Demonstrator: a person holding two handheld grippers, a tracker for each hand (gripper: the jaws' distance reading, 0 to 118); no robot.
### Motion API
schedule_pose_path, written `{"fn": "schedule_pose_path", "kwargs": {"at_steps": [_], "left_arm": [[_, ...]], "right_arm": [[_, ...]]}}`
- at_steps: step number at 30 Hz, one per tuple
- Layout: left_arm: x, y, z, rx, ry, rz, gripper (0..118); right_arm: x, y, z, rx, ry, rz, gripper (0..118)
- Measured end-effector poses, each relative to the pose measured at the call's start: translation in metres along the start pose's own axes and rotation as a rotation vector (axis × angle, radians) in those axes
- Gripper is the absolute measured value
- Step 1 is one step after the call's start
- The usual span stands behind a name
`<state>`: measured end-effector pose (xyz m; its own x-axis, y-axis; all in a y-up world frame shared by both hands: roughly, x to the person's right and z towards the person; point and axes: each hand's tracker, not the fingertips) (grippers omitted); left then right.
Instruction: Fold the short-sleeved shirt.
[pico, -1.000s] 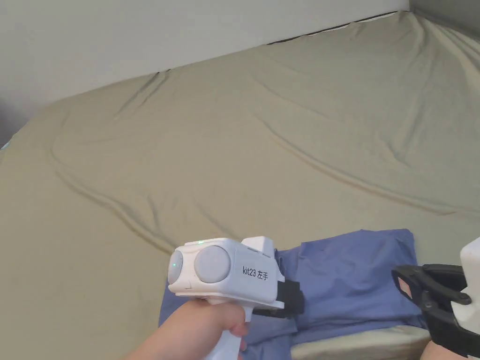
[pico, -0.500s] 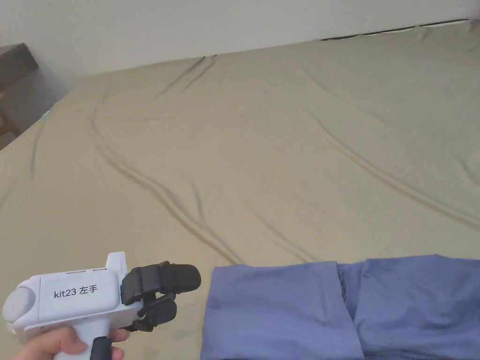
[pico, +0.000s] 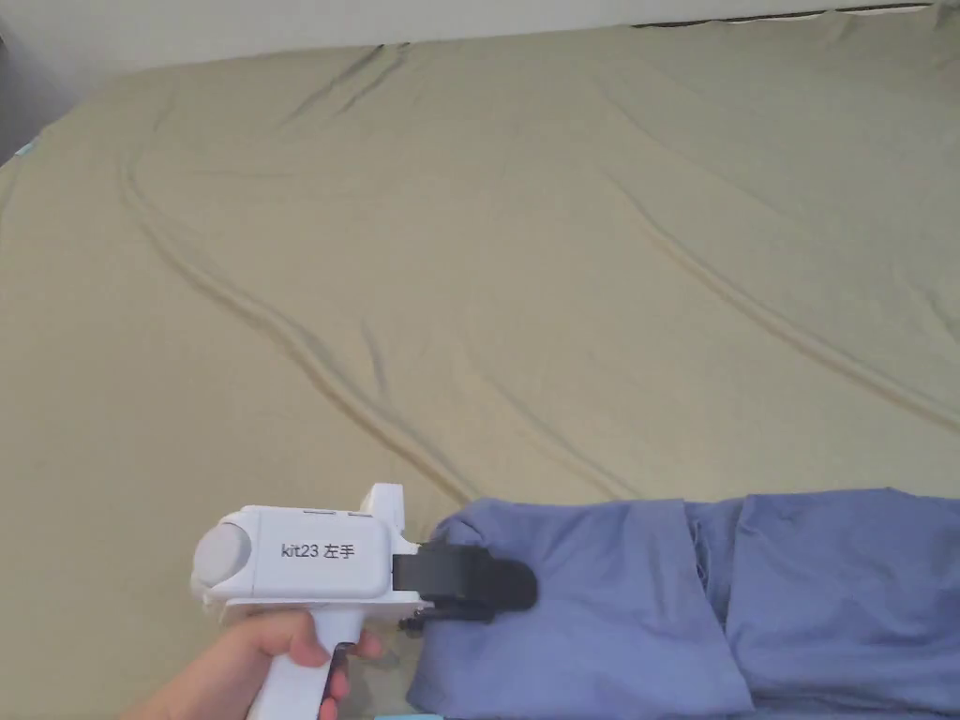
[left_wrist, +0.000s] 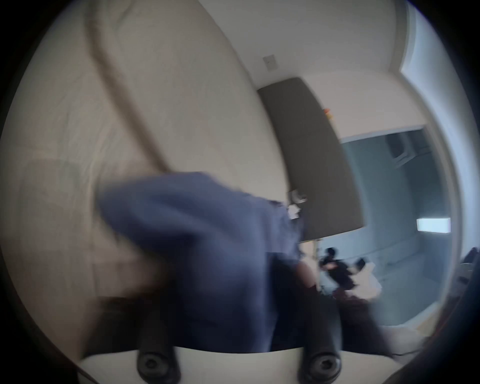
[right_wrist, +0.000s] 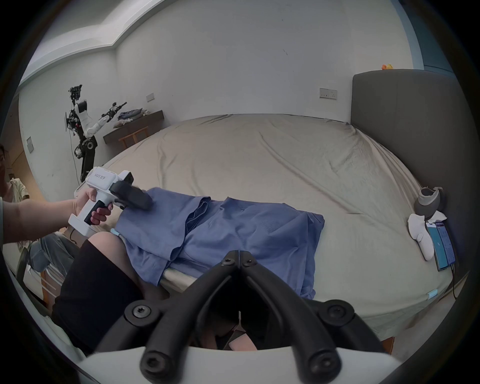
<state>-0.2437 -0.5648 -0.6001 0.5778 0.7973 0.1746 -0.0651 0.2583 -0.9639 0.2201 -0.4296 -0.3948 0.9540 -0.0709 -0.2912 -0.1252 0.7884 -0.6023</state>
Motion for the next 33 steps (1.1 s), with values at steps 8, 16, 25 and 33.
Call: {"fn": "schedule_pose_path", "kwargs": {"at_steps": [8, 16, 25, 33], "left_arm": [[0.024, -0.004, 0.037, 0.044, -0.03, -0.001, 10], [0.04, 0.019, 0.124, 0.114, 0.198, 0.063, 10], [0.132, 0.046, 0.132, -0.009, 0.536, -0.005, 10], [0.239, 0.052, 0.057, -0.262, 1.169, -0.216, 10]], "right_arm": [[0.0, 0.004, 0.001, 0.005, -0.012, -0.005, 0], [-0.006, 0.012, 0.012, 0.039, 0.013, 0.005, 0], [-0.009, 0.014, 0.023, 0.053, 0.081, 0.021, 0], [-0.002, 0.013, 0.037, 0.095, 0.136, 0.003, 0]]}}
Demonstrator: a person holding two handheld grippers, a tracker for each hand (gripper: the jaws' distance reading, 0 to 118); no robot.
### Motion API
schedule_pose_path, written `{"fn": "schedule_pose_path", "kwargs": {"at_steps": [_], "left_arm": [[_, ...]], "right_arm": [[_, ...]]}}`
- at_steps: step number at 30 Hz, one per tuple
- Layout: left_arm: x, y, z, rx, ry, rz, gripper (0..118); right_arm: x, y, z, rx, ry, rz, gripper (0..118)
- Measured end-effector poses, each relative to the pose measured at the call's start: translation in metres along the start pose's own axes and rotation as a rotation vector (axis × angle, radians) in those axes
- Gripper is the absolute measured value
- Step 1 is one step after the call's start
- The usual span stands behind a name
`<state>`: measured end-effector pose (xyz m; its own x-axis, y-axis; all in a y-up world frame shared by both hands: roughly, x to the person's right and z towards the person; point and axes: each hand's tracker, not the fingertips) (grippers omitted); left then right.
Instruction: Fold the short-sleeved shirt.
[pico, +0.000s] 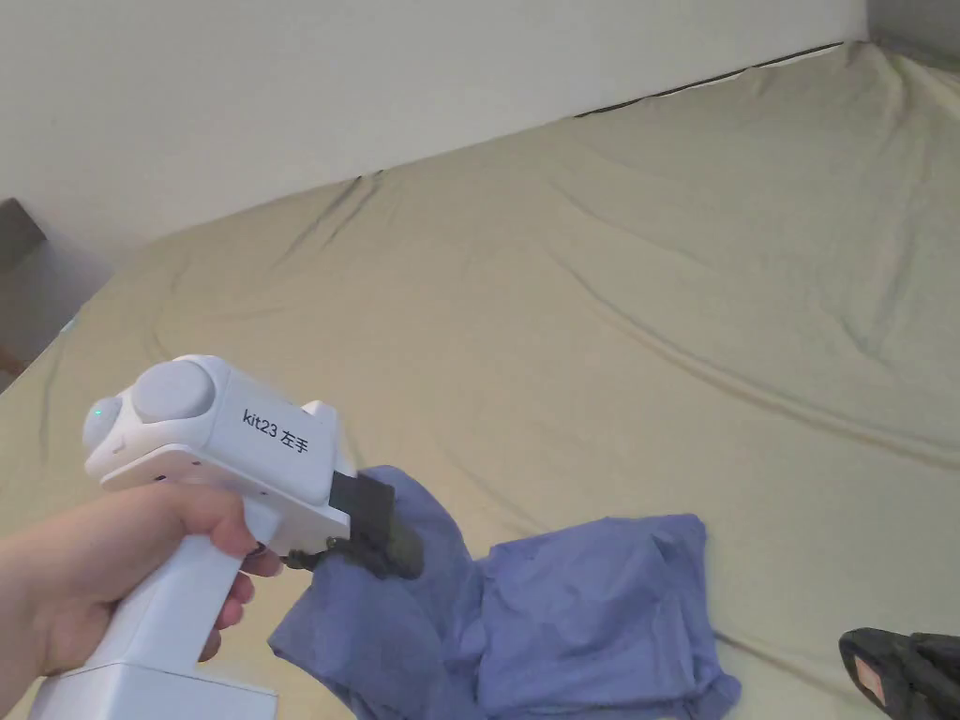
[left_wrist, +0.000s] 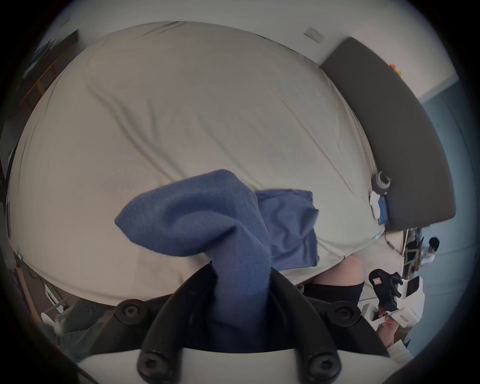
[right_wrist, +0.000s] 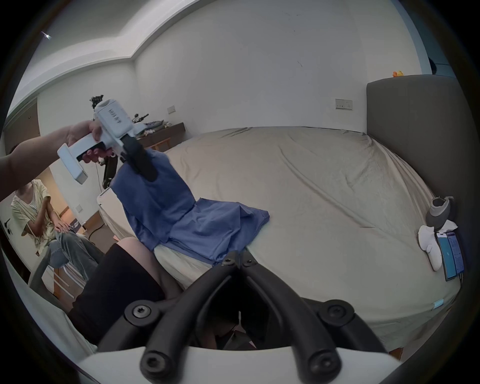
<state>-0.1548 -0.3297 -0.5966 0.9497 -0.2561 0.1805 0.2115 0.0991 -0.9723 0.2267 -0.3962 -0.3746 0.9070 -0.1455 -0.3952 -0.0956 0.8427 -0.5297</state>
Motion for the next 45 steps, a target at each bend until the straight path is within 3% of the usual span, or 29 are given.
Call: {"fn": "schedule_pose_path", "kwargs": {"at_steps": [7, 8, 9, 10, 11, 12, 15, 17, 18, 19, 21, 22, 26, 30, 33, 36, 41, 45], "left_arm": [[0.1, 0.037, -0.032, -0.069, 0.027, -0.032, 14], [0.112, 0.043, -0.039, -0.076, 0.029, -0.035, 22], [0.127, 0.049, -0.045, -0.085, 0.021, -0.051, 39], [0.141, 0.053, -0.048, -0.089, 0.003, -0.061, 68], [0.15, 0.057, -0.049, -0.092, -0.013, -0.079, 82], [0.161, 0.056, -0.045, -0.094, -0.04, -0.124, 84], [0.168, 0.046, -0.019, -0.054, -0.078, -0.251, 79], [0.162, 0.036, -0.006, 0.026, 0.017, -0.328, 31], [0.159, 0.03, -0.004, 0.063, 0.08, -0.371, 16], [0.157, 0.023, -0.002, 0.095, 0.158, -0.387, 11], [0.156, 0.013, -0.014, 0.124, 0.243, -0.384, 6], [0.182, 0.014, -0.028, 0.316, -0.306, -0.269, 6], [0.209, 0.018, -0.073, 0.187, -0.442, -0.178, 4], [0.247, 0.03, -0.104, 0.2, -0.408, -0.204, 0], [0.248, 0.042, -0.096, 0.186, -0.508, -0.149, 0], [0.243, 0.049, -0.092, 0.192, -0.514, -0.174, 0], [0.179, 0.03, -0.046, 0.358, -0.79, -0.092, 0], [0.093, -0.007, -0.029, 0.505, -0.903, -0.015, 0]], "right_arm": [[0.016, -0.006, 0.012, 0.045, 0.019, -0.025, 0], [0.018, -0.007, 0.012, 0.044, 0.014, -0.026, 0], [0.02, -0.008, 0.012, 0.045, 0.003, -0.025, 0], [0.022, -0.009, 0.014, 0.046, -0.009, -0.029, 0], [0.024, -0.01, 0.015, 0.045, -0.015, -0.034, 0], [0.027, -0.011, 0.016, 0.047, -0.016, -0.045, 0], [0.033, -0.012, 0.017, 0.049, -0.025, -0.063, 0], [0.034, -0.012, 0.014, 0.045, -0.028, -0.073, 0], [0.035, -0.013, 0.012, 0.038, -0.024, -0.08, 0], [0.035, -0.013, 0.011, 0.035, -0.02, -0.084, 0], [0.031, -0.013, 0.007, 0.025, -0.008, -0.076, 0], [0.029, -0.014, 0.005, 0.02, -0.004, -0.068, 0], [0.022, -0.015, 0.001, 0.005, 0.005, -0.049, 0], [0.021, -0.017, 0.002, 0.001, -0.019, -0.026, 0], [0.021, -0.018, 0.001, -0.01, -0.043, -0.025, 0], [0.019, -0.02, -0.005, -0.033, -0.049, -0.031, 0], [0.011, -0.017, -0.029, -0.107, -0.01, -0.057, 0], [0.013, 0.007, -0.08, -0.174, 0.127, -0.12, 0]]}}
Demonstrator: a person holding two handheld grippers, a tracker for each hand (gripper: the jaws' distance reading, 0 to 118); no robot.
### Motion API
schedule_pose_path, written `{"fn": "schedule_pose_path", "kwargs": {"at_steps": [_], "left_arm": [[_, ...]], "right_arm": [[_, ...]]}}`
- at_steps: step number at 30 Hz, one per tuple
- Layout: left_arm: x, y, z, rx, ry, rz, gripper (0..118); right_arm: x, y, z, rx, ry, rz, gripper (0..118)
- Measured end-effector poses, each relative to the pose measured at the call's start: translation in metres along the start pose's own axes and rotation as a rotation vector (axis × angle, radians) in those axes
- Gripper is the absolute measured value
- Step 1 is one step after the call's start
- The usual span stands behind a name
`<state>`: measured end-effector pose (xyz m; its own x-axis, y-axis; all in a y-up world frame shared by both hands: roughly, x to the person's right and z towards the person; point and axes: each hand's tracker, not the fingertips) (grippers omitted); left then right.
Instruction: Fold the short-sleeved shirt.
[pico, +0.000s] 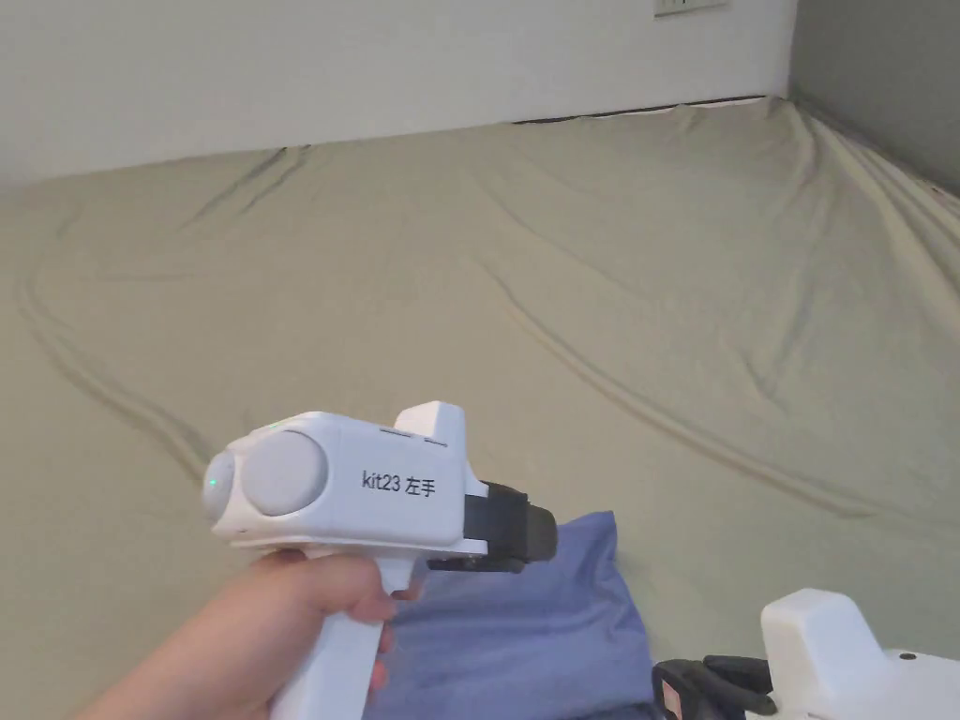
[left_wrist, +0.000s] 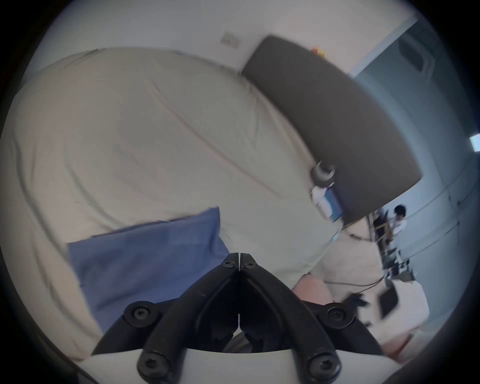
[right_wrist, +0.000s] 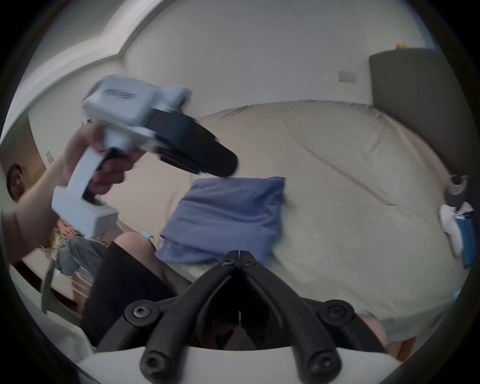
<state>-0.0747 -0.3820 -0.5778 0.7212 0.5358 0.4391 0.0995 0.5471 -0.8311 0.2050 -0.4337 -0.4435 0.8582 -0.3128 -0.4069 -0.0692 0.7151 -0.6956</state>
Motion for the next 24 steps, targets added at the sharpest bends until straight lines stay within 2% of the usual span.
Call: {"fn": "schedule_pose_path", "kwargs": {"at_steps": [2, 6, 7, 9, 11, 13, 14, 15, 16, 17, 19, 20, 22, 24], "left_arm": [[-0.031, -0.012, 0.028, 0.02, -0.026, 0.074, 0], [-0.093, -0.045, 0.05, 0.018, 0.053, 0.158, 0], [-0.107, -0.054, 0.054, 0.031, 0.045, 0.188, 0], [-0.13, -0.068, 0.057, 0.023, -0.01, 0.236, 0], [-0.149, -0.079, 0.056, 0.036, -0.083, 0.275, 0], [-0.169, -0.089, 0.054, 0.072, -0.104, 0.342, 1], [-0.176, -0.09, 0.052, 0.078, -0.111, 0.373, 9], [-0.187, -0.093, 0.047, 0.083, -0.144, 0.42, 23], [-0.193, -0.095, 0.041, 0.076, -0.17, 0.446, 50], [-0.197, -0.096, 0.033, 0.057, -0.199, 0.473, 68], [-0.201, -0.096, 0.012, 0.04, -0.276, 0.489, 90], [-0.201, -0.096, 0.002, 0.034, -0.296, 0.483, 94], [-0.201, -0.094, -0.026, 0.009, -0.289, 0.484, 93], [-0.198, -0.093, -0.04, 0.048, -0.398, 0.496, 84]], "right_arm": [[0.009, 0.026, -0.035, -0.024, 0.05, -0.039, 0], [0.036, 0.065, -0.114, -0.15, 0.118, -0.098, 0], [0.046, 0.07, -0.132, -0.183, 0.113, -0.131, 0], [0.07, 0.066, -0.162, -0.278, 0.177, -0.226, 0], [0.09, 0.053, -0.176, -0.319, 0.181, -0.308, 0], [0.11, 0.044, -0.174, -0.254, 0.32, -0.414, 0], [0.114, 0.041, -0.172, -0.256, 0.313, -0.434, 0], [0.116, 0.036, -0.167, -0.243, 0.313, -0.44, 0], [0.117, 0.033, -0.165, -0.239, 0.319, -0.424, 0], [0.117, 0.032, -0.163, -0.234, 0.319, -0.4, 0], [0.115, 0.029, -0.161, -0.224, 0.324, -0.387, 0], [0.116, 0.029, -0.161, -0.223, 0.325, -0.389, 0], [0.118, 0.027, -0.161, -0.219, 0.33, -0.401, 0], [0.116, 0.026, -0.161, -0.215, 0.333, -0.404, 0]]}}
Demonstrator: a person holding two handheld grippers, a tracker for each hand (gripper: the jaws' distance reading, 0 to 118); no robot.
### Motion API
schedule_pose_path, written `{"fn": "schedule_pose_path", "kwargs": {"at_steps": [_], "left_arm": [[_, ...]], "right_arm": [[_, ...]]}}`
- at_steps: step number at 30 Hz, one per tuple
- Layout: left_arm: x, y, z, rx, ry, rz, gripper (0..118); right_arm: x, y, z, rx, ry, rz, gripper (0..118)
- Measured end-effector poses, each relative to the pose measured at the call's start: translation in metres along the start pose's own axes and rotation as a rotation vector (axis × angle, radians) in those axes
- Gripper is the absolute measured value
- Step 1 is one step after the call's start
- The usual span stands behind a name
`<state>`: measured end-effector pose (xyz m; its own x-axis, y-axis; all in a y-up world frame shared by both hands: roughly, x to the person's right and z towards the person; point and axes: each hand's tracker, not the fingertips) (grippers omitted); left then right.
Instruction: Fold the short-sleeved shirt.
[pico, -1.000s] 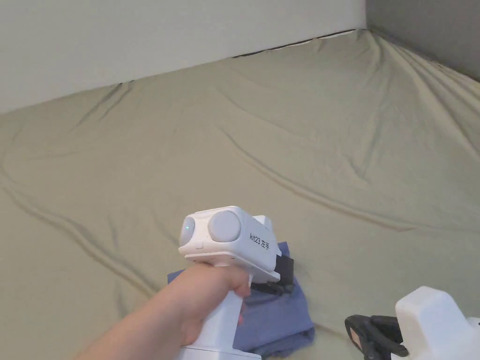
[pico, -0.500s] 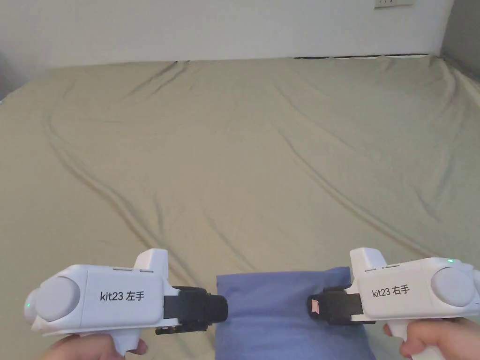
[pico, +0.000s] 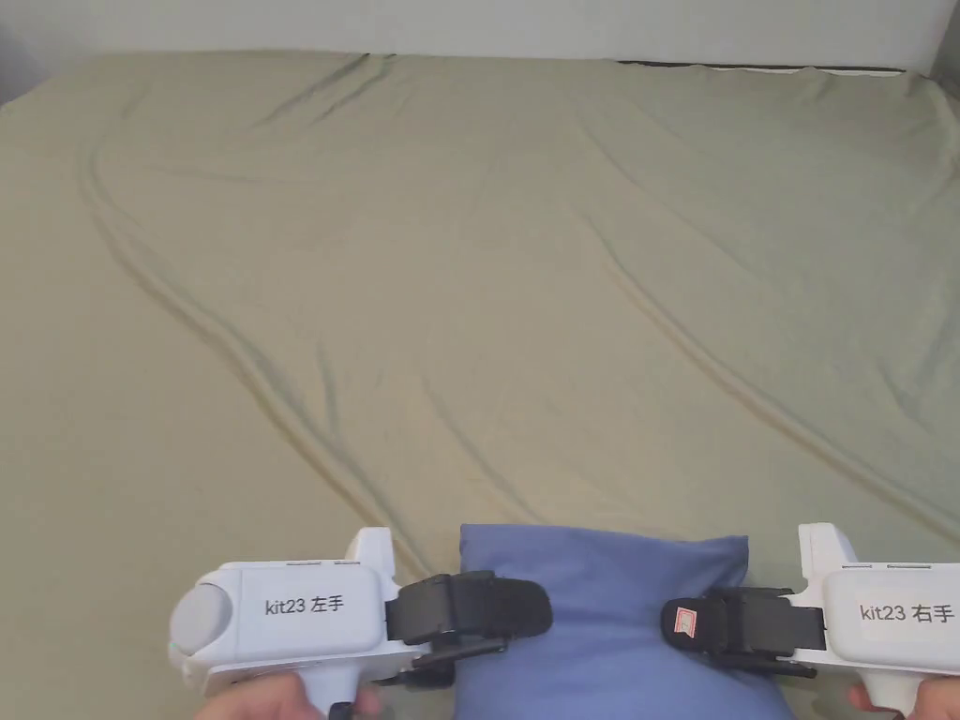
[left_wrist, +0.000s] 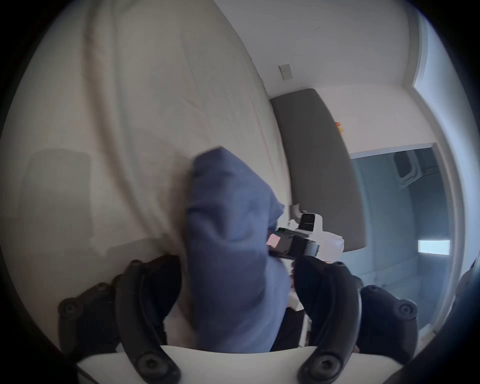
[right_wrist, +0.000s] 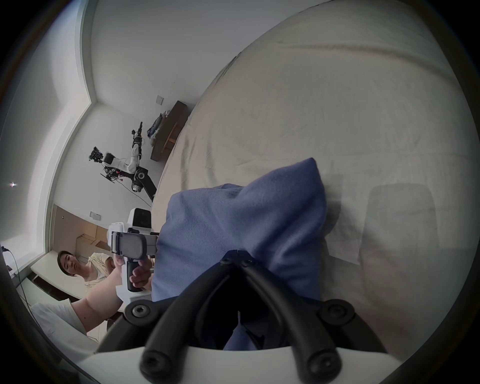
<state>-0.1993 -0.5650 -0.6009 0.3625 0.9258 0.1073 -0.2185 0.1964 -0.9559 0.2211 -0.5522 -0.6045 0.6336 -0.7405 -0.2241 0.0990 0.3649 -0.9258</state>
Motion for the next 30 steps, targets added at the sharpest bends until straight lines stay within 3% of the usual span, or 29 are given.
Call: {"fn": "schedule_pose_path", "kwargs": {"at_steps": [1, 3, 5, 7, 10, 17, 23, 26, 30], "left_arm": [[0.001, 0.002, -0.007, -0.001, 0.006, 0.023, 72], [-0.001, 0.004, -0.021, -0.003, 0.057, 0.069, 23], [-0.006, 0.004, -0.029, -0.041, 0.131, 0.034, 22], [0.006, 0.007, -0.021, -0.061, 0.094, -0.037, 22], [0.034, 0.014, -0.004, -0.14, 0.223, -0.163, 22], [0.087, 0.057, 0.116, -0.19, 0.54, -0.338, 22], [0.076, 0.118, 0.235, -0.164, 0.906, -0.378, 21], [0.047, 0.138, 0.27, -0.225, 1.192, -0.467, 21], [-0.004, 0.16, 0.312, -0.234, 1.547, -0.411, 20]], "right_arm": [[0.0, 0.0, 0.001, 0.001, 0.002, -0.001, 0], [-0.003, -0.001, 0.002, 0.002, -0.005, 0.004, 0], [-0.009, -0.002, 0.007, 0.004, -0.043, 0.048, 0], [-0.019, -0.004, 0.013, 0.009, -0.061, 0.051, 0], [-0.035, -0.007, 0.027, 0.041, -0.105, 0.097, 0], [-0.086, -0.021, 0.057, 0.099, -0.044, 0.161, 0], [-0.118, -0.039, 0.062, 0.099, -0.031, 0.196, 0], [-0.125, -0.048, 0.061, 0.103, -0.036, 0.197, 0], [-0.124, -0.053, 0.057, 0.111, -0.07, 0.161, 0]]}}
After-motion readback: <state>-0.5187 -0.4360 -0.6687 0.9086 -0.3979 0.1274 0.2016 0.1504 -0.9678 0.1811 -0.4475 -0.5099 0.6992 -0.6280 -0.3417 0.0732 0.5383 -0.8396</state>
